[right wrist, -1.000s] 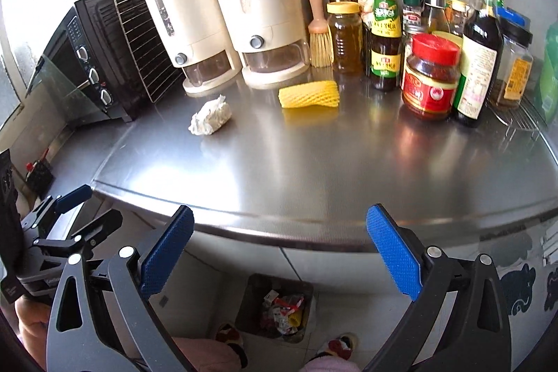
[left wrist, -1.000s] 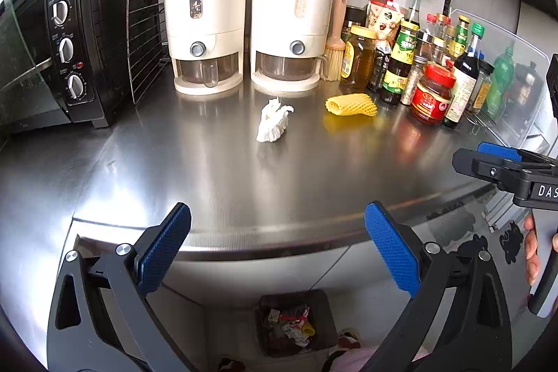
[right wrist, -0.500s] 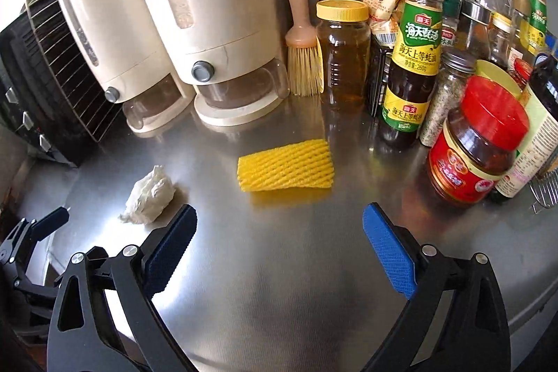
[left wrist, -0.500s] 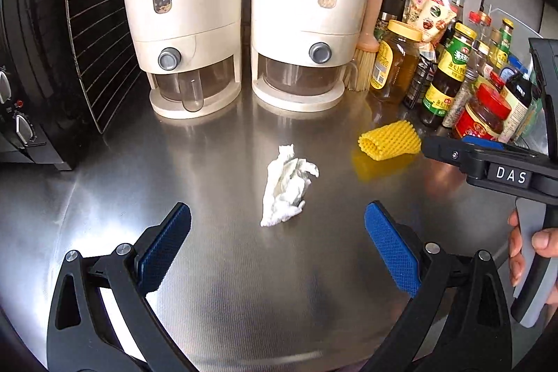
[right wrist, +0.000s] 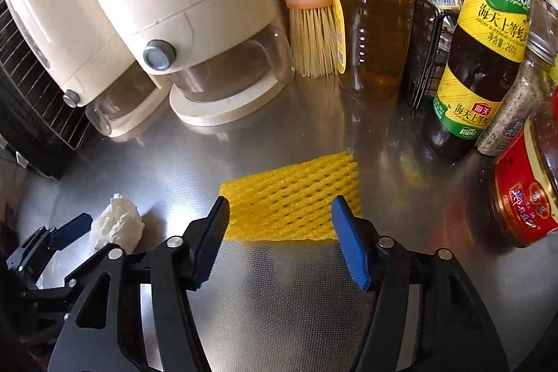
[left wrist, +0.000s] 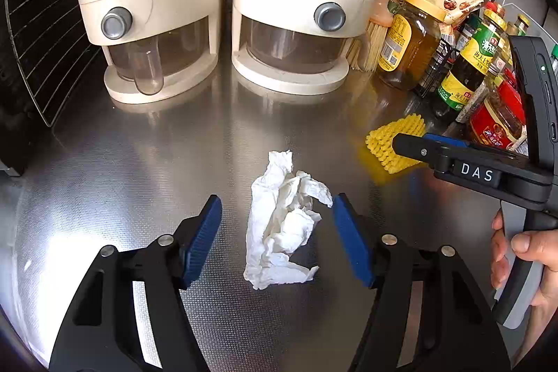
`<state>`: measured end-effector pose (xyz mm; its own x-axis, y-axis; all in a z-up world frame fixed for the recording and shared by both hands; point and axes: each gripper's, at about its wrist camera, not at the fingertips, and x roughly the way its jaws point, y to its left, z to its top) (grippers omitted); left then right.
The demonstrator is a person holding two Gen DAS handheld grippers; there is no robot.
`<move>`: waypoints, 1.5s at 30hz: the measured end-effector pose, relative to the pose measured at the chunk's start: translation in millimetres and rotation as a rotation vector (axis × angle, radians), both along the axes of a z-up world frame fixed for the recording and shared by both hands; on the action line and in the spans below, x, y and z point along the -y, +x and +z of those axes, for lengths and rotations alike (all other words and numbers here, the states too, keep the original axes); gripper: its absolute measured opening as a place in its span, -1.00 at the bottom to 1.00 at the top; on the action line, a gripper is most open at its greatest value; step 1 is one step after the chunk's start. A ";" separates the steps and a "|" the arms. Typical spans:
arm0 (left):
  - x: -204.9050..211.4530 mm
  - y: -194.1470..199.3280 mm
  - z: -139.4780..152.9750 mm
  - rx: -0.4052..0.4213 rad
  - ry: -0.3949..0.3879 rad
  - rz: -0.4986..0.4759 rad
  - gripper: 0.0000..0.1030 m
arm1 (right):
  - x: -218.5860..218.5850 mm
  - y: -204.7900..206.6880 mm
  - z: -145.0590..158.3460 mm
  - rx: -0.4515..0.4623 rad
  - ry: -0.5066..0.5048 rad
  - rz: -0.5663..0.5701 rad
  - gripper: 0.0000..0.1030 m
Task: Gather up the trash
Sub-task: 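Grasp the white tissue with the left tool while the right tool grasps the yellow foam net, then carry the tissue and foam net down over the black bin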
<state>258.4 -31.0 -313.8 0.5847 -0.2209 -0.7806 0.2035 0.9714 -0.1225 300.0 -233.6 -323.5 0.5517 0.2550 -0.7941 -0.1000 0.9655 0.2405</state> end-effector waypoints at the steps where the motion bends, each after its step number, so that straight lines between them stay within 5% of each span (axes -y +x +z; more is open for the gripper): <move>1: 0.8 1.3 -1.3 -0.003 0.001 -0.003 0.07 | -0.5 1.0 -2.0 0.002 -0.006 0.004 0.06; 5: 3.5 5.6 -8.3 -0.028 0.008 -0.013 -0.41 | -0.8 3.4 -3.7 0.009 -0.055 0.002 -0.38; 11: 7.6 1.7 -9.2 -0.014 0.032 -0.009 -0.59 | -8.7 -1.4 -8.0 0.044 -0.148 0.010 -0.62; 14: 5.5 -4.3 -4.3 -0.004 0.030 -0.007 -0.65 | -6.0 -1.6 -8.0 0.042 -0.115 0.001 -0.84; 25: -3.7 -50.2 36.8 0.070 0.034 0.003 -0.67 | 4.7 -45.5 18.5 0.062 -0.065 0.024 -0.90; 35: -5.9 -136.9 94.8 0.157 0.020 0.006 -0.67 | 7.3 -134.3 79.2 0.161 -0.068 0.040 -0.98; 45: -5.9 -215.3 85.6 0.162 0.002 -0.011 -0.67 | -6.5 -231.1 91.5 0.203 -0.085 0.083 -0.97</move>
